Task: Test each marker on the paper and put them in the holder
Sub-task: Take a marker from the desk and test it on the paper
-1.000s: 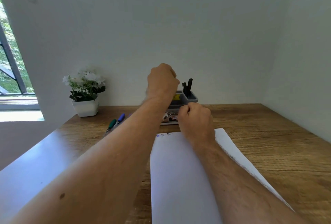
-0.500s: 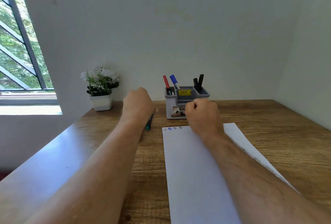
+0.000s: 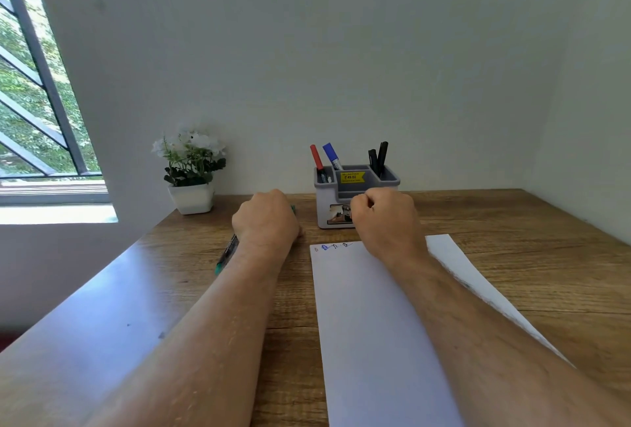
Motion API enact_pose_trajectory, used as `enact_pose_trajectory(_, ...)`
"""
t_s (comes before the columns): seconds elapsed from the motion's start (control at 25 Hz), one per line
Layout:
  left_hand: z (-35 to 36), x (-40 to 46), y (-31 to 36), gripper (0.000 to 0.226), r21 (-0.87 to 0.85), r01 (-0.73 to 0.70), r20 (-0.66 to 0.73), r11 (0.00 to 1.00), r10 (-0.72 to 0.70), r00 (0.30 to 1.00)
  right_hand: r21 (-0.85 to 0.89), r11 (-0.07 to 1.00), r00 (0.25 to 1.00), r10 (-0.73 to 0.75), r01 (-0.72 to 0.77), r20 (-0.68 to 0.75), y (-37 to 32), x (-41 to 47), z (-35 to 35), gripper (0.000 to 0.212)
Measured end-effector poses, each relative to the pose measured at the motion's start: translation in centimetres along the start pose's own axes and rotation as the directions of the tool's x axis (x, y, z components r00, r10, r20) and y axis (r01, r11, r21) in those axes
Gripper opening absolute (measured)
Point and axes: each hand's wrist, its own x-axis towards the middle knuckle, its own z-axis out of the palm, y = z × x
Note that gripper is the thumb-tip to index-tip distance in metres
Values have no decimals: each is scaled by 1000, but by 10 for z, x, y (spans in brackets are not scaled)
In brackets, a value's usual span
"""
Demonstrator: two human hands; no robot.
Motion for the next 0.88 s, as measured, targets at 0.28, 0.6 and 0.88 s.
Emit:
enact_pose_trajectory(0.28,-3,-4,4,34,-30,10,38,1000,-8,999,-2,1000,1000,3,-3,16,-1,-1,-2,39)
enact_pose_trajectory(0.6,-23,-12,10,26,-399,-12,-84,917,-23,996,46,998,999,-37,37,3,0,-1,-3,38)
enact_pose_trajectory(0.88,-38,-38,30,23,-683,-256,-257,684,103,961,310,942,991,-136,131,-7,-11,0,-4,26)
